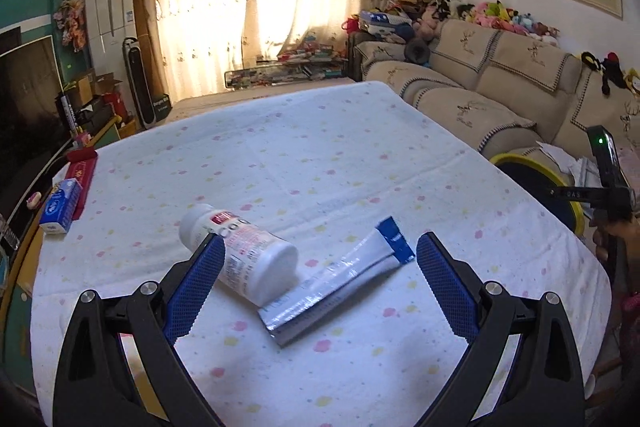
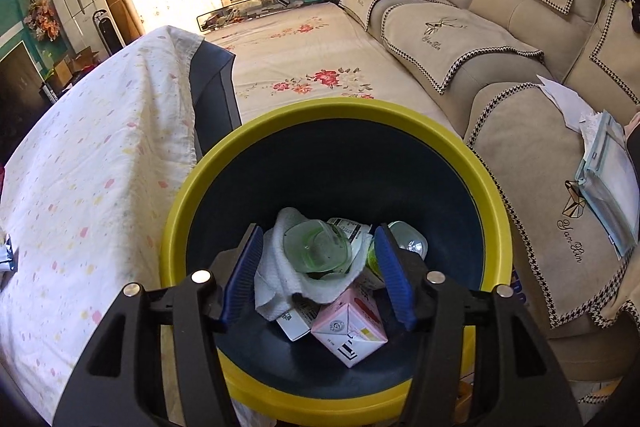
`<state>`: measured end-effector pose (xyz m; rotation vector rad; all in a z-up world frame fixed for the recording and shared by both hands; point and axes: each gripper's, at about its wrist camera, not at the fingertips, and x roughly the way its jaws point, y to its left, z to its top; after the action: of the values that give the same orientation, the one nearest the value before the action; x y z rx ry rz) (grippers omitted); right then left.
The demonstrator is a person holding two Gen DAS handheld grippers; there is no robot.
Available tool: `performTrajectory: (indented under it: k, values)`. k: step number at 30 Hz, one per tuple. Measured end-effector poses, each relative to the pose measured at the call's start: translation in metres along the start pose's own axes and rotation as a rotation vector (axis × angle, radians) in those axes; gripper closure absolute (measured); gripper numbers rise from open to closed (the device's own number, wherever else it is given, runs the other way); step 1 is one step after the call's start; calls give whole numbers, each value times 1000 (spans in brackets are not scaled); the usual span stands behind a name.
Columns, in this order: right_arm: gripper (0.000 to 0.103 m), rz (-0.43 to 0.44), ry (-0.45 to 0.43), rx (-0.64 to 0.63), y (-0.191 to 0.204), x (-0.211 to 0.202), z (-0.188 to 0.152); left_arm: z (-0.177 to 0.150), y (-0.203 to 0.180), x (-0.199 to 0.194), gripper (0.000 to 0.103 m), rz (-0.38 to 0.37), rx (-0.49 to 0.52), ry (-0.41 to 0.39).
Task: Collect trash
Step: 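Move the left gripper to the toothpaste tube and close on it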
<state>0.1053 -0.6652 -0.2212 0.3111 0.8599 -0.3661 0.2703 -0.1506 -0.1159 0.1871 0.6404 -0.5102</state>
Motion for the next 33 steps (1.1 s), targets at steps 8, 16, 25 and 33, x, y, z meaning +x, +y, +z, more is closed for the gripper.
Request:
performTrajectory:
  k: [8, 16, 25, 33]
  values:
    - [44, 27, -1, -1, -7, -1, -10, -6, 0, 28, 7, -16, -80, 141]
    - [44, 46, 17, 24, -19, 6, -12, -11, 0, 44, 11, -60, -77, 204]
    - [44, 68, 28, 21, -18, 11, -15, -2, -25, 63, 26, -107, -32, 272]
    - [43, 76, 34, 25, -22, 12, -18, 23, -21, 92, 32, -106, -70, 299]
